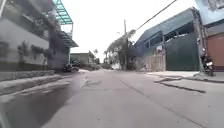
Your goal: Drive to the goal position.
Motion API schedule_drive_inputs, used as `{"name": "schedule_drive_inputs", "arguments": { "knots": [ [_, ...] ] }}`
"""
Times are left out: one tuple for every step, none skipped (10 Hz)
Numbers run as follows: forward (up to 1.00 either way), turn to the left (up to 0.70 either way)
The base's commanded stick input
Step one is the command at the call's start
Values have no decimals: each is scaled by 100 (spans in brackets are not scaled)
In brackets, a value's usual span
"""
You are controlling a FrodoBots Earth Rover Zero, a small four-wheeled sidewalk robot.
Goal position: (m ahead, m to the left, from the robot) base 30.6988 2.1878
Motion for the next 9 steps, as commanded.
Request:
{"name": "schedule_drive_inputs", "arguments": {
  "knots": [
    [85, -32],
    [85, -33],
    [85, -33],
    [85, -33],
    [85, -20],
    [85, -11],
    [85, -6],
    [85, -1],
    [85, 0]
  ]
}}
